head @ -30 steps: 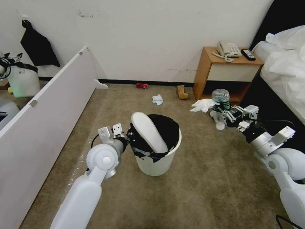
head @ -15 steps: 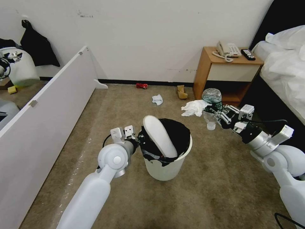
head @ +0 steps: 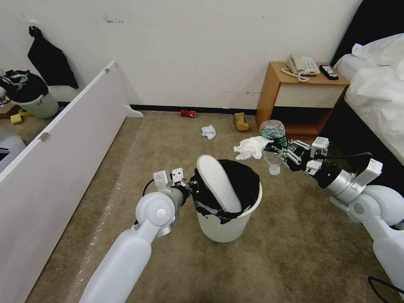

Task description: Pick up the trash bin and place the garbage on the floor into it.

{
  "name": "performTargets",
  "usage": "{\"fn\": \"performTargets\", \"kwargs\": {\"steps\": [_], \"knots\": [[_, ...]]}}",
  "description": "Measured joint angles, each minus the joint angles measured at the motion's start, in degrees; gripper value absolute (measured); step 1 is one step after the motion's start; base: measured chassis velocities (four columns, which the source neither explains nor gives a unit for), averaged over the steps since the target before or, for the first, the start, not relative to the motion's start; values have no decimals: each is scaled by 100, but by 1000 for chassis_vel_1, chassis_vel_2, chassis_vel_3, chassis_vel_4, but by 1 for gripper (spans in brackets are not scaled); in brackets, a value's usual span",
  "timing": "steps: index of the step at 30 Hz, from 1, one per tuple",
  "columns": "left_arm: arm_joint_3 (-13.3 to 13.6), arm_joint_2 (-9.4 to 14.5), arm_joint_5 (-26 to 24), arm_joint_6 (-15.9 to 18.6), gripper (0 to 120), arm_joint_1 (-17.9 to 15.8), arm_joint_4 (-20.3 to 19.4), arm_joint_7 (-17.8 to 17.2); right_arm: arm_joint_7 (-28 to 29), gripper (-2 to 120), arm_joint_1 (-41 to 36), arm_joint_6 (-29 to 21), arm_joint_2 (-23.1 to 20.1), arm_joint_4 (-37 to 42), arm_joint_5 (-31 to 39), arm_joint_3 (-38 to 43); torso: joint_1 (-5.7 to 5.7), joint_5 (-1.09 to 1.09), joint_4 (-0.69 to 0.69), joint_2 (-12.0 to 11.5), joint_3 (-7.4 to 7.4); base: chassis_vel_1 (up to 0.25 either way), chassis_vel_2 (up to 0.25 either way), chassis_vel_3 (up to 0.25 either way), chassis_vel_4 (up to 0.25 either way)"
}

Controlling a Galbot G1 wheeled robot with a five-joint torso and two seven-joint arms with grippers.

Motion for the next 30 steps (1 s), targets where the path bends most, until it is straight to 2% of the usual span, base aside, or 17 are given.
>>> {"fn": "performTargets", "kwargs": {"steps": [4,9,18,30], "knots": [[44,-9,-28,-15,4,-43,26,56,-25,19,-17,0,-3,-2,1,-1,0,0,0,0,0,0,0,0,0],[325,-120,-38,-84,4,-316,236,184,-115,19,-94,13,-21,-32,-6,43,0,0,0,0,0,0,0,0,0],[605,-271,-62,-112,4,-626,463,249,-139,19,-164,25,-60,-63,-15,119,0,1,0,0,0,0,0,0,0],[685,-328,-93,-135,4,-735,518,358,-145,19,-171,27,-47,-227,-128,104,0,0,0,0,0,0,0,0,0]]}}
